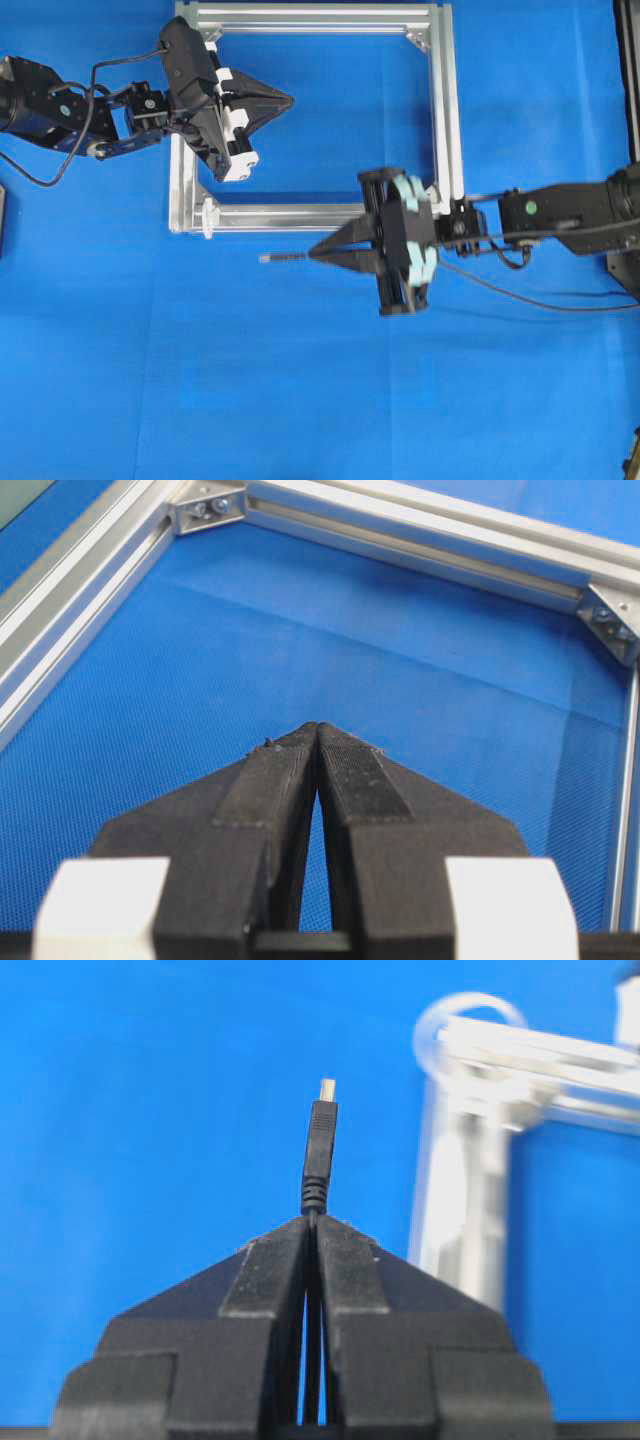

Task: Insert the wire through the string loop located on the left side.
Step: 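Move the right gripper with the cable plug left toward the white loop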

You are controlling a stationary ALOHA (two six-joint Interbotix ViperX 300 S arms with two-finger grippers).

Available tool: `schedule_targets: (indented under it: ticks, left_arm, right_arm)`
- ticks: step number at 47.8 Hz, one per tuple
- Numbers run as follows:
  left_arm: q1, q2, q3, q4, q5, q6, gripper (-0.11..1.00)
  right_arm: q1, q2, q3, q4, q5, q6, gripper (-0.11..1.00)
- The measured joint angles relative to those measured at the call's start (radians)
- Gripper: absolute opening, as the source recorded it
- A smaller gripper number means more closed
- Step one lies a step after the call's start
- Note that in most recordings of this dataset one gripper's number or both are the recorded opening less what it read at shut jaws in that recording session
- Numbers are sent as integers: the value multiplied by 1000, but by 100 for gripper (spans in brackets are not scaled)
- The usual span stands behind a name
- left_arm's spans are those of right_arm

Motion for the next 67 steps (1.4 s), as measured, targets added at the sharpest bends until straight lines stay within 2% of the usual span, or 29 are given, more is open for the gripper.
schedule_targets:
  ticks: [16,36,67]
  left_arm:
    - [0,0,0,2,0,0,0]
    - [0,2,0,2,0,0,0]
    - [0,0,0,0,0,0,0]
  right_arm:
    - [-64,0,2,0,2,-20,0]
    - [-67,12,-5,0,-2,-21,0]
    - [-72,201,-172,0,-44,-21,0]
